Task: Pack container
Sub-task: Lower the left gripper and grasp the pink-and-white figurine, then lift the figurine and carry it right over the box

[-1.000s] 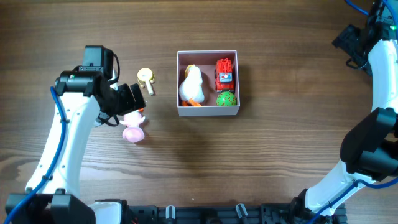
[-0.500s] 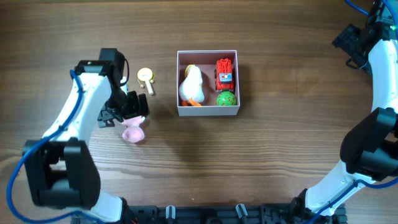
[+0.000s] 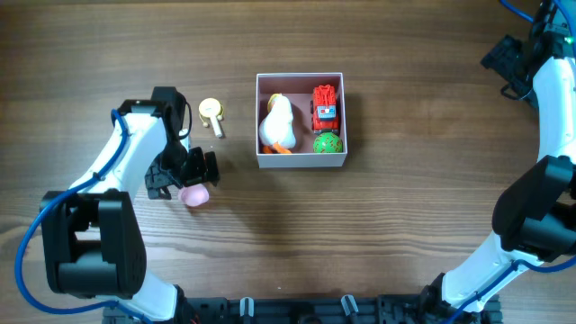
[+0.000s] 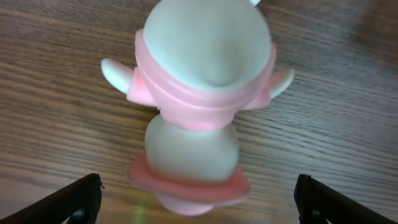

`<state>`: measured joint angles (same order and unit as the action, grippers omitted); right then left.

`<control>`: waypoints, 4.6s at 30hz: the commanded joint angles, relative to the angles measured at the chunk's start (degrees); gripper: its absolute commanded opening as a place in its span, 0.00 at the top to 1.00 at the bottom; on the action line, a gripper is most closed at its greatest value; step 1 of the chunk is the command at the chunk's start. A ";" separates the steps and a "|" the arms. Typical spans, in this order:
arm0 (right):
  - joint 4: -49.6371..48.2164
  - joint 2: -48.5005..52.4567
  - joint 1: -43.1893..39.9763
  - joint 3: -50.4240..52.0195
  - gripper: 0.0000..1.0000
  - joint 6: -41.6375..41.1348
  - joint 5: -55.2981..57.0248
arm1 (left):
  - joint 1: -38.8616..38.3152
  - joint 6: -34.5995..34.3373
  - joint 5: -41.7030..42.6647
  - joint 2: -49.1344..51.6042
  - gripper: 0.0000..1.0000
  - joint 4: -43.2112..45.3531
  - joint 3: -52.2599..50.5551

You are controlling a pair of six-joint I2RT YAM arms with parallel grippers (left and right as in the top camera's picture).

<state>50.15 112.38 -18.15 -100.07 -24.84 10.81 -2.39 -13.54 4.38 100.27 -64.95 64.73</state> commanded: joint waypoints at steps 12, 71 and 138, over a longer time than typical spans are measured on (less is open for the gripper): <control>-0.04 -0.72 0.17 0.24 0.00 -0.79 1.20 | 0.28 1.18 0.92 0.33 0.00 6.95 -1.84; -0.04 -0.72 0.17 0.24 0.00 -0.76 1.20 | 0.26 1.40 0.76 0.24 0.96 -3.98 21.07; -0.04 -0.72 0.17 0.24 0.00 -0.79 1.20 | -31.47 -15.65 -3.04 15.37 0.96 11.34 38.03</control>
<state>50.17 112.38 -18.15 -100.07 -24.84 10.81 -34.13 -28.45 2.74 115.92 -54.52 101.56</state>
